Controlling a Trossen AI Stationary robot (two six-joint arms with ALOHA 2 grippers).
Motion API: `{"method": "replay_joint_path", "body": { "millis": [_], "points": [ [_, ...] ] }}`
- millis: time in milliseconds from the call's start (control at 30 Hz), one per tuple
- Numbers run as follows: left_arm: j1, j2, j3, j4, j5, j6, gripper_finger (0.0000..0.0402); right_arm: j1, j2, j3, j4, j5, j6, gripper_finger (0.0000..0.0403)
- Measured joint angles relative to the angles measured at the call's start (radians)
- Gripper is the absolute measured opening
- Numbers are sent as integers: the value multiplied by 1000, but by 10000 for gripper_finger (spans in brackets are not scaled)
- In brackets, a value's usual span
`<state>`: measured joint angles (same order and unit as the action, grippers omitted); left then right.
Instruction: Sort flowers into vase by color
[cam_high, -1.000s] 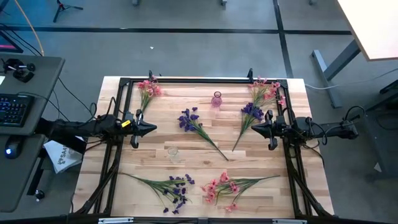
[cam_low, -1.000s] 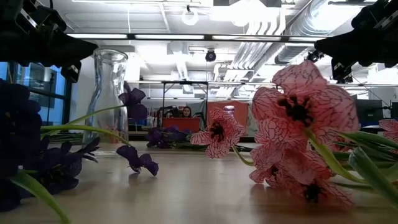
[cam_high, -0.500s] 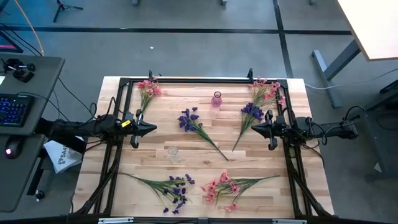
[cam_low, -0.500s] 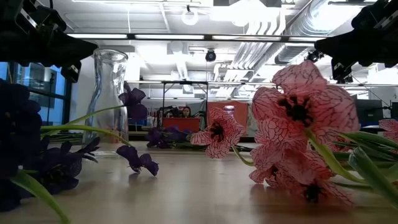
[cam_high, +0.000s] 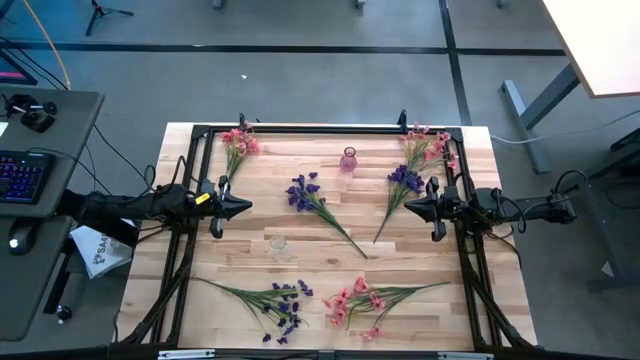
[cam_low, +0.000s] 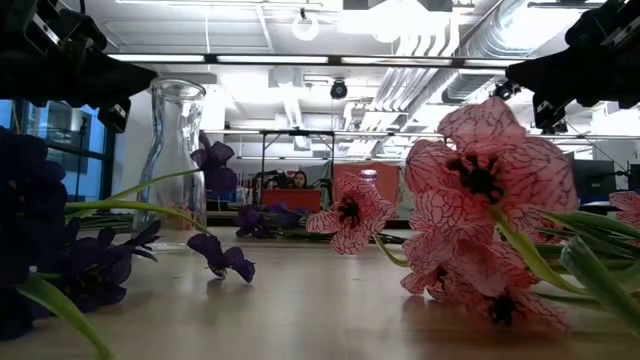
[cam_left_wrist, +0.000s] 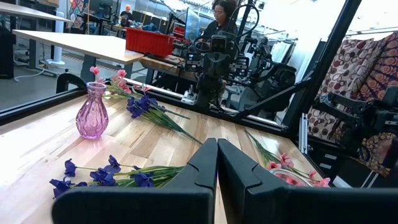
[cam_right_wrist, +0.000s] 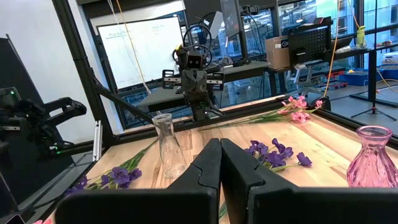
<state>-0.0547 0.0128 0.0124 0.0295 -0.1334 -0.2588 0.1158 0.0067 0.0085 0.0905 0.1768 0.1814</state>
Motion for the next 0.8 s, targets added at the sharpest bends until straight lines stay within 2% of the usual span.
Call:
{"method": "replay_joint_path", "body": {
  "millis": [233, 300, 433, 567, 667, 800],
  "points": [
    [0, 0, 0, 0, 0, 0, 0, 0, 0, 0, 24, 0, 7, 0],
    [0, 0, 0, 0, 0, 0, 0, 0, 1, 0, 102, 3, 111, 0],
    [0, 0, 0, 0, 0, 0, 0, 0, 0, 0, 365, 81, 473, 0],
    [0, 0, 0, 0, 0, 0, 0, 2, 8, 0, 502, 152, 572, 0],
    [0, 0, 0, 0, 0, 0, 0, 24, 97, 4, 583, 161, 626, 0],
    [0, 0, 0, 0, 0, 0, 0, 64, 351, 103, 592, 293, 624, 0]
  ]
}}
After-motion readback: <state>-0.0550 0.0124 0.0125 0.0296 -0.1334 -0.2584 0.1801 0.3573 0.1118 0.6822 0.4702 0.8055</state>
